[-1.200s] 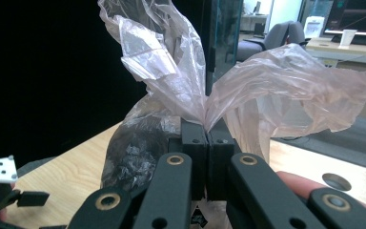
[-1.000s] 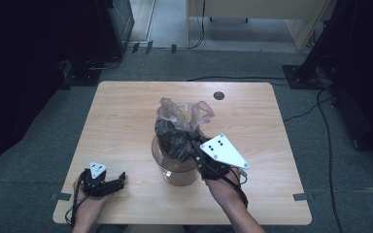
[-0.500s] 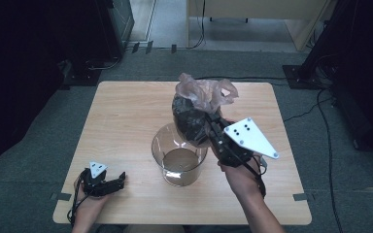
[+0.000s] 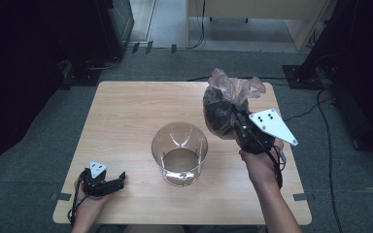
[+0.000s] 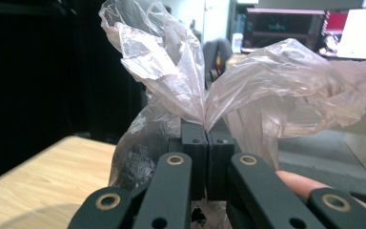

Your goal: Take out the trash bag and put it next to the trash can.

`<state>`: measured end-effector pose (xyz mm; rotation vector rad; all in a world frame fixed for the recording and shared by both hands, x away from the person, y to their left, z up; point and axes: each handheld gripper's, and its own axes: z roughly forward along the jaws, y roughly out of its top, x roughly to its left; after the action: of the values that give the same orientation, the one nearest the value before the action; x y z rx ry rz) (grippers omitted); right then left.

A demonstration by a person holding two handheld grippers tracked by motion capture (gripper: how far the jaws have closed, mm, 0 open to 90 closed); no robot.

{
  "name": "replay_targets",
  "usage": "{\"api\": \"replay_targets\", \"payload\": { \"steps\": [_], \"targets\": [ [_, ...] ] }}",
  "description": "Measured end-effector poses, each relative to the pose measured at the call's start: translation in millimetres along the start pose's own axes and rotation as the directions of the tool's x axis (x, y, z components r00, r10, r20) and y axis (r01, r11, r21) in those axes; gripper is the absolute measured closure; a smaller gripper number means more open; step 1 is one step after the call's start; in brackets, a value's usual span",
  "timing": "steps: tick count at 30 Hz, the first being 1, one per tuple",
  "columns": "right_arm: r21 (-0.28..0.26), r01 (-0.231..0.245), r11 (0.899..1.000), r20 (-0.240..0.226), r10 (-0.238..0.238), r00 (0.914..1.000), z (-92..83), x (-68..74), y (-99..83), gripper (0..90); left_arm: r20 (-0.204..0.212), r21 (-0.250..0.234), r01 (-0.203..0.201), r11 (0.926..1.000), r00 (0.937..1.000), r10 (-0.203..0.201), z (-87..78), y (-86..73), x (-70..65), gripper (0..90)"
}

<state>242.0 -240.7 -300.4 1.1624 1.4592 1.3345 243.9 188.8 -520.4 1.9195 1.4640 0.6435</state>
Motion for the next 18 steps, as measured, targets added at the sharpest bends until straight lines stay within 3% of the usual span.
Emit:
{"api": "replay_targets", "payload": {
  "steps": [5,12,18],
  "targets": [
    [0.061,-0.012,0.998,0.026,0.01,0.9996,20.7,-9.8,-23.7,90.0,0.0,0.0,0.0,1.0,1.0,0.0,0.0,0.0,0.0,11.0],
    [0.126,-0.018,0.992,0.037,0.014,0.9992,53.3,-9.2,-55.2,90.0,0.0,-0.001,0.001,1.0,1.0,-0.001,0.0,0.0,0.1,11.1],
    [0.204,-0.054,0.978,0.054,0.044,0.9976,87.8,-9.2,-80.9,90.0,-0.001,0.0,0.002,1.0,1.0,-0.002,0.0,0.0,0.0,11.1]
  ]
}}
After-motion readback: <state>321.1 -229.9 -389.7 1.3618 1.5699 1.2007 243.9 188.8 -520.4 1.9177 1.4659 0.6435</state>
